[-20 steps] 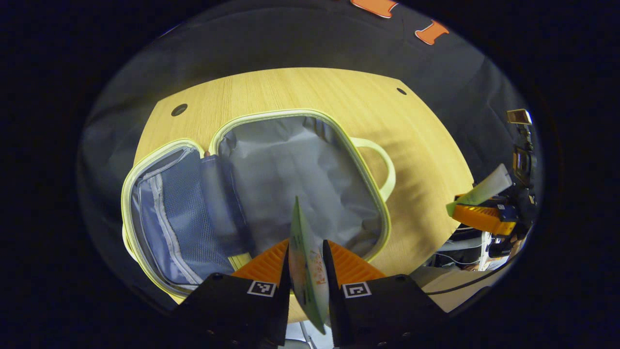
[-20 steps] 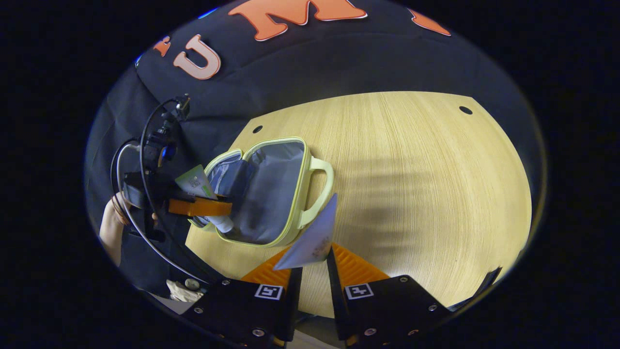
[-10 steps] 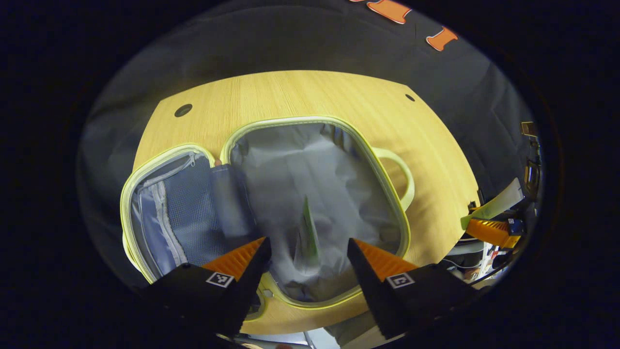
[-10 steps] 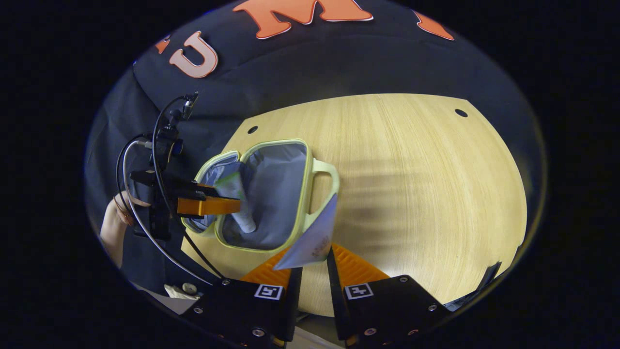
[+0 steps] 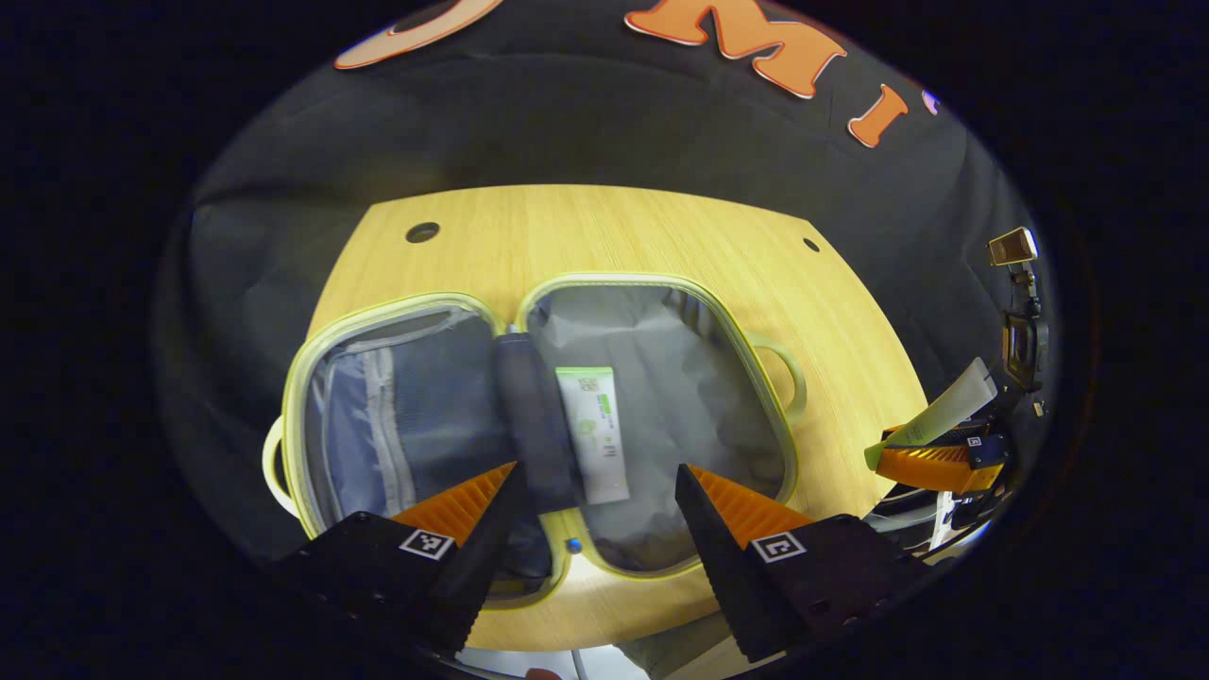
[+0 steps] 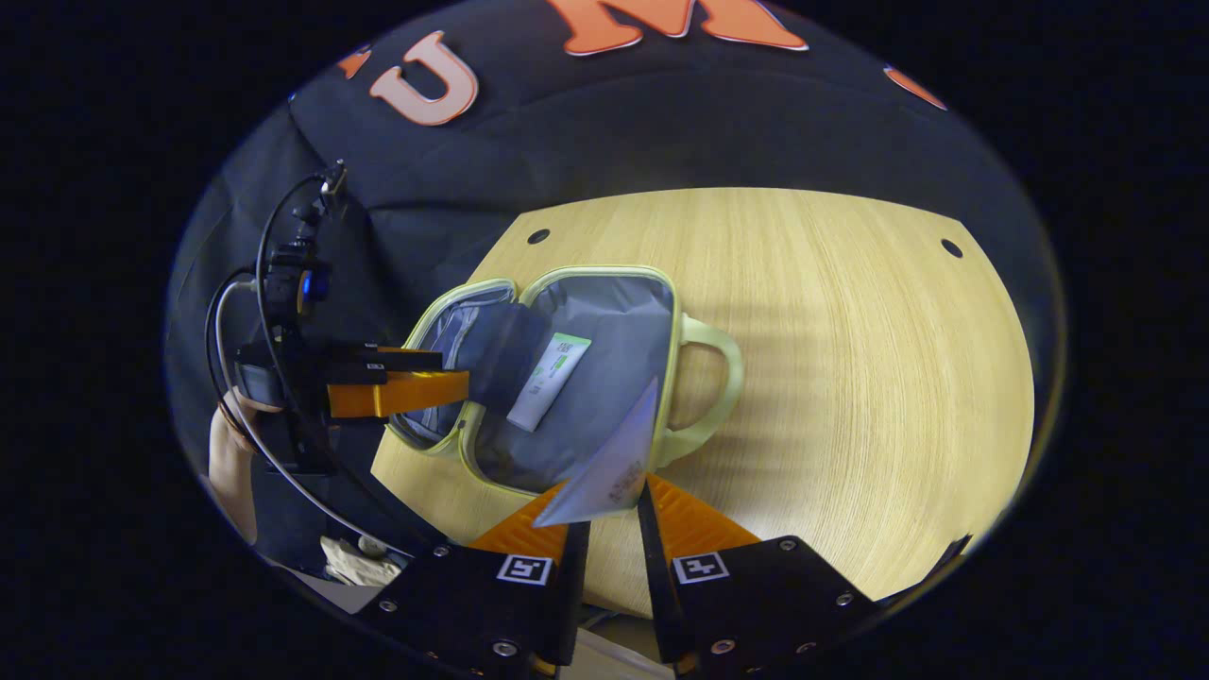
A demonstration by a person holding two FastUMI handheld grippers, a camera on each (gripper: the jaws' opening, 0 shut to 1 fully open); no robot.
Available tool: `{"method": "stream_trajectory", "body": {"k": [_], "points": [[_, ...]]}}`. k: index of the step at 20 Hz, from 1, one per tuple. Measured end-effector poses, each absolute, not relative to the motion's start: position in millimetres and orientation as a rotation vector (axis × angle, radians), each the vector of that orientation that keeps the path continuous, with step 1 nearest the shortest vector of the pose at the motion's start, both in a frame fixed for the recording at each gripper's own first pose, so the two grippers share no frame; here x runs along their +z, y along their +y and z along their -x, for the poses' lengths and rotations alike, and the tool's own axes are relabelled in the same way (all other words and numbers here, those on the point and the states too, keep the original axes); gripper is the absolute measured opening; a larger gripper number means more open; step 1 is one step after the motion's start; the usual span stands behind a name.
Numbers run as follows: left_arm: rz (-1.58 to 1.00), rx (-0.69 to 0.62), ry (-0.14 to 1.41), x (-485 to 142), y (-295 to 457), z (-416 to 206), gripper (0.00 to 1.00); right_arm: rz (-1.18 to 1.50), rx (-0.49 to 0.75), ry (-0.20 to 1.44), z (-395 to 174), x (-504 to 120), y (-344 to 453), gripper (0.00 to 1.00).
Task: First open the suitcase, pack the skin care products into it, and then close the suitcase.
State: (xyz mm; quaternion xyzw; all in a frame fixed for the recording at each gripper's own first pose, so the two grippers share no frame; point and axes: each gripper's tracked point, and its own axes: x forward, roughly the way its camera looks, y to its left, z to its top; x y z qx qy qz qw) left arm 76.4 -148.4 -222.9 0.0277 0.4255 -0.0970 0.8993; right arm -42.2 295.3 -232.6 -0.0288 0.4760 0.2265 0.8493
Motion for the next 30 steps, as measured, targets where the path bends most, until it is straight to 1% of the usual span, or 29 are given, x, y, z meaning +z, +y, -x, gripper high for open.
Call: {"method": "stream_trajectory", "body": {"k": [4,6,8,11,13,14,17,18,19,22,24,26,27,28,30], "points": [[0.0,-0.15,0.779,-196.7,-112.3,-61.3,0.98,0.075,0.548,1.027,43.1,-236.4,331.8,0.33],[0.014,-0.098,0.749,-182.8,-82.3,-48.2,0.98,0.08,0.575,1.062,45.7,-244.7,345.4,0.33],[0.03,-0.029,0.73,-184.7,-49.2,-38.9,0.98,0.082,0.59,1.116,45.6,-261.0,355.7,0.32],[0.059,0.059,0.71,-180.7,-7.0,-19.9,0.98,0.09,0.575,1.199,41.8,-290.2,362.9,0.33],[0.087,0.108,0.685,-173.0,11.4,-8.1,0.98,0.099,0.544,1.238,36.6,-308.3,362.8,0.27],[0.101,0.129,0.678,-173.3,20.9,-3.4,0.98,0.099,0.523,1.242,32.7,-314.8,363.1,0.33],[0.119,0.182,0.665,-168.4,47.6,12.0,0.98,0.066,0.499,1.252,28.8,-317.2,369.9,0.34],[0.126,0.196,0.663,-167.0,54.3,15.2,0.98,0.057,0.493,1.239,25.2,-313.6,370.8,0.39],[0.135,0.201,0.663,-169.2,58.3,15.2,0.98,0.045,0.497,1.226,23.2,-309.5,373.2,0.34],[0.139,0.201,0.661,-172.2,63.1,12.1,0.98,0.046,0.499,1.178,17.0,-301.0,371.9,0.81],[0.146,0.204,0.655,-174.1,66.2,8.8,0.98,0.058,0.505,1.16,19.0,-294.6,367.6,0.95],[0.176,0.205,0.646,-174.3,71.6,4.0,0.98,0.059,0.516,1.14,21.2,-289.3,369.0,0.96],[0.195,0.207,0.64,-175.1,74.9,2.7,0.98,0.054,0.522,1.134,22.3,-286.8,370.4,1.0],[0.216,0.212,0.633,-175.1,80.2,1.4,0.98,0.05,0.523,1.132,23.1,-283.6,369.9,0.96],[0.266,0.216,0.616,-176.1,93.9,-4.1,0.98,0.044,0.515,1.12,22.2,-278.7,369.2,0.96]]}}
